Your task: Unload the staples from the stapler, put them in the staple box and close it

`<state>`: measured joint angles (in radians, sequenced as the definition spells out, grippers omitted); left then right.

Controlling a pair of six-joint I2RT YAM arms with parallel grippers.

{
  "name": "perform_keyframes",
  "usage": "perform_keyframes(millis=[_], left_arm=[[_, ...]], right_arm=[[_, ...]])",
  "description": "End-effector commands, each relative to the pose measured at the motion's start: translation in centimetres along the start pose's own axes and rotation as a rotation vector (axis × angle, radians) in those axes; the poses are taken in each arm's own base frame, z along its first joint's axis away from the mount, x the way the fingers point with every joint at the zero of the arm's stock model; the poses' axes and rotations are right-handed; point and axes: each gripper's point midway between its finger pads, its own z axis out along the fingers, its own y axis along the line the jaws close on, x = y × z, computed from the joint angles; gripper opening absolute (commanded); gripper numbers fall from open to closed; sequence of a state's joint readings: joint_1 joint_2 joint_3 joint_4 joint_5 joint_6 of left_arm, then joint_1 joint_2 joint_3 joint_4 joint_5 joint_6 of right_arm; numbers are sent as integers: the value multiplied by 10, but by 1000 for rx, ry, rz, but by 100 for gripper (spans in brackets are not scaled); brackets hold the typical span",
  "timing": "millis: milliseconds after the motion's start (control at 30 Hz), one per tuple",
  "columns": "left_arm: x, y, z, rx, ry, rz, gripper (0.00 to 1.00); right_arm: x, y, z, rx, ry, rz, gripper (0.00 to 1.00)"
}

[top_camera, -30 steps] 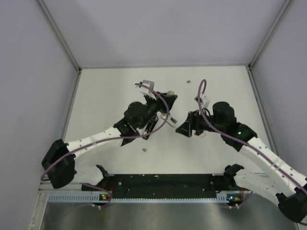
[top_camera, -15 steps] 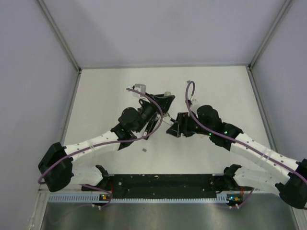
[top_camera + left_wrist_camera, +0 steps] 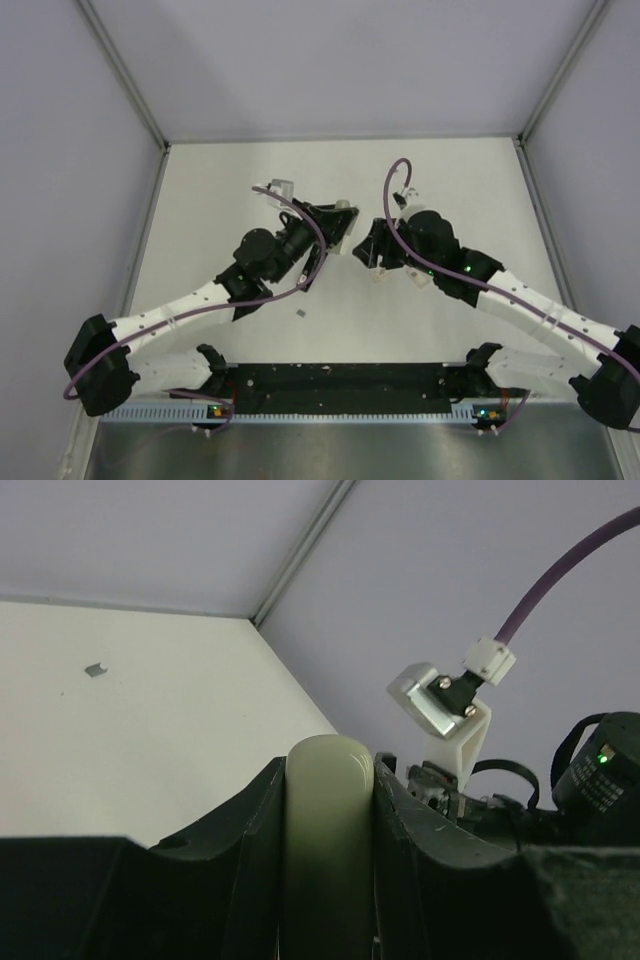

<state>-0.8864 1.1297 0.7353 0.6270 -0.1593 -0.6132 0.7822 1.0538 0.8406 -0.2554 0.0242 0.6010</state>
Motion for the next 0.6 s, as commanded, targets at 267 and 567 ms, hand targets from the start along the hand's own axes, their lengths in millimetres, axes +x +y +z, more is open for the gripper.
perform_keyframes(millis=[267,567], left_arm=[[22,17,37,-95,136,200,0],[54,140,122,-384,405,362,0]], right_arm=[[-57,-47,-13,153,-77,-30,62],[-49,-72,-18,198,-42,-27,67]])
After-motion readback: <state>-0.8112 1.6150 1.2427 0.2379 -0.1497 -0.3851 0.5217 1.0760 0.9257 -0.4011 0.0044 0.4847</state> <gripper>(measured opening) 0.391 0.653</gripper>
